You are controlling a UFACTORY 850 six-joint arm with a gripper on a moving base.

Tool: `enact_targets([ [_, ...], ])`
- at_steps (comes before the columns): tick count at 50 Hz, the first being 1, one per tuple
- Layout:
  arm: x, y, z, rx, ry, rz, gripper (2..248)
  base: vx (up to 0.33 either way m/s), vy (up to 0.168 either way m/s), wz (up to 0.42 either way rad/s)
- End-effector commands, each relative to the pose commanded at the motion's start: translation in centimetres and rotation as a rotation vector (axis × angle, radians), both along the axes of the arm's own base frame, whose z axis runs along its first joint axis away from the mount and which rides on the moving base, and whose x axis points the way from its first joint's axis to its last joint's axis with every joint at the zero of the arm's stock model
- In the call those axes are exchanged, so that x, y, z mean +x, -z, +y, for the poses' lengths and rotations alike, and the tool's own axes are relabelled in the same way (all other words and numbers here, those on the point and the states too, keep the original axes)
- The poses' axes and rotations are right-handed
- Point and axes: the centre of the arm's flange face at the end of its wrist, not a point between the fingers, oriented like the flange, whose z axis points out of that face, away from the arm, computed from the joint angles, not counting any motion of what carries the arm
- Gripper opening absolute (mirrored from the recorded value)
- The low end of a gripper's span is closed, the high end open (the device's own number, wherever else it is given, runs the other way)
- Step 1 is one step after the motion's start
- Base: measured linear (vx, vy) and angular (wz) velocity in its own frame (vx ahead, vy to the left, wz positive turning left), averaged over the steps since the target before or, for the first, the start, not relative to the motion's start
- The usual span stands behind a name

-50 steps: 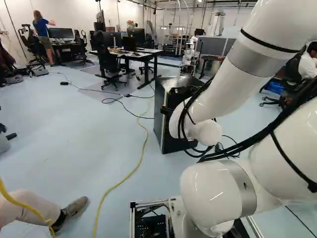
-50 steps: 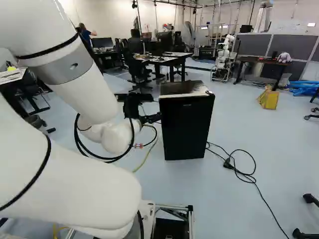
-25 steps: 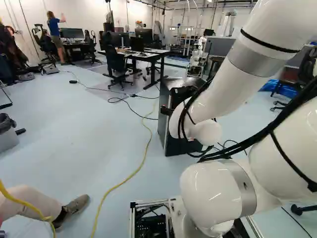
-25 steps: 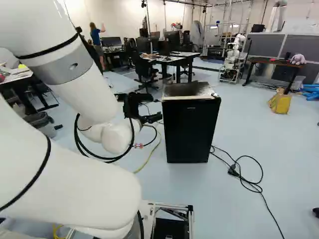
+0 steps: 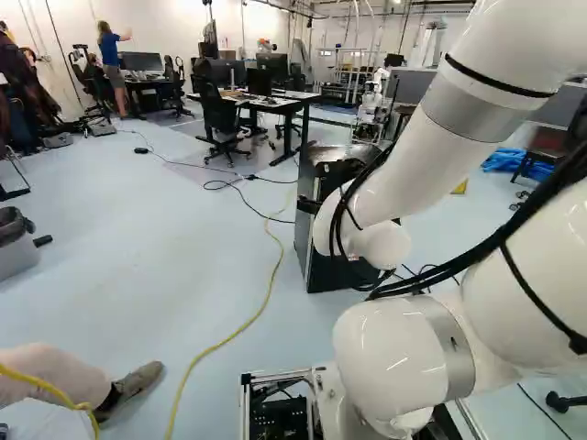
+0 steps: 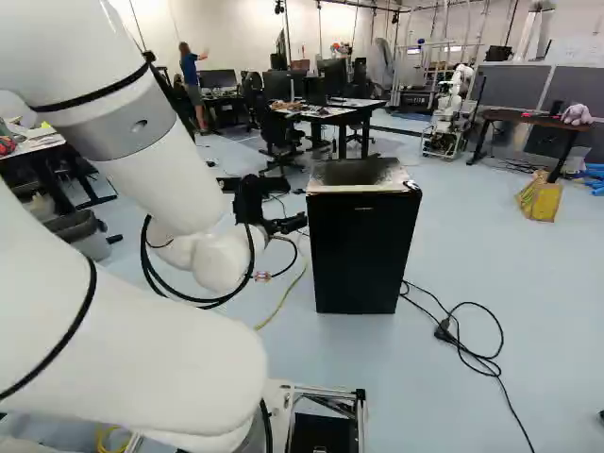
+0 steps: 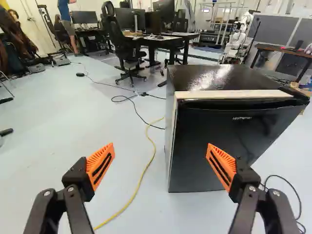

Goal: Grab a drink from the fridge

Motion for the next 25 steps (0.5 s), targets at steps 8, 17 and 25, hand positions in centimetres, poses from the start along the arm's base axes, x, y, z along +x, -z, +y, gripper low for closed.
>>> enact_targets([
  [8, 0.00, 0.00, 0.00, 0.000, 0.000, 0.000, 247, 0.053, -0.044, 0.004],
  [17, 0.00, 0.00, 0.00, 0.000, 0.000, 0.000, 247, 0.051, -0.043, 0.003],
  [25, 0.00, 0.00, 0.00, 0.000, 0.000, 0.000, 247, 0.036, -0.029, -0.001],
])
